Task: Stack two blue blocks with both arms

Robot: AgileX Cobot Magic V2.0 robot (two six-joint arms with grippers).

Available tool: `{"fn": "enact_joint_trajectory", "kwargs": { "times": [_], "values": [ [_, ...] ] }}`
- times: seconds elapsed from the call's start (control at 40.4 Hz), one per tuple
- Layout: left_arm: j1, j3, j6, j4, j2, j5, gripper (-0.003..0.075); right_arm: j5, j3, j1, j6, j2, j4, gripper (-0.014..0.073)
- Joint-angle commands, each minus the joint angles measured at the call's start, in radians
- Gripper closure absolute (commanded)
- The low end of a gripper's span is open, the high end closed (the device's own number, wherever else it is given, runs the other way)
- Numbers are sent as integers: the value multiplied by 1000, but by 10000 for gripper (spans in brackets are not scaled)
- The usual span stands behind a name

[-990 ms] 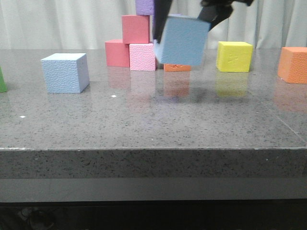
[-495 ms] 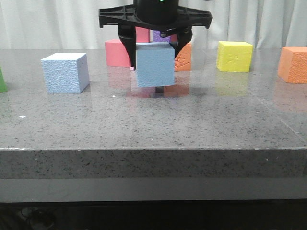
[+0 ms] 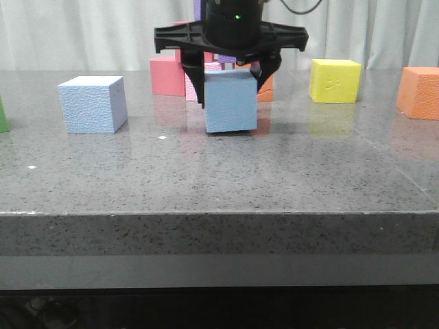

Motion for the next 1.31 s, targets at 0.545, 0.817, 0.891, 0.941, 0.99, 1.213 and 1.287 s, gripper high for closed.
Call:
{"fn": "enact_joint_trajectory", "kwargs": {
  "times": [0.545,0.817,0.891,0.941,0.99,1.213,1.287],
  "values": [
    [-7,-24,-5,-6,11,-75,193,37,-108,-7,7,-26,5,-50],
    [-7,-24,-5,-6,11,-75,194,185,-200,-7,-146,-115,129,-50],
    [-7,-24,-5,-6,11,-75,194,223,-195,-7,-216,-166,130,-50],
    [-7,-24,-5,-6,11,-75,194,246,-183,-7,-267,-204,130,-50],
    [-7,-24,-5,-6,11,-75,194,249,-153,-7,-336,-240,130,-50],
    [-3,-24,-5,-19,11,-75,195,58,164,-36,-488,-498,128,-50],
    [-3,-24,-5,-19,11,-71,195,-26,283,-49,-512,-587,128,-50]
  ]
}}
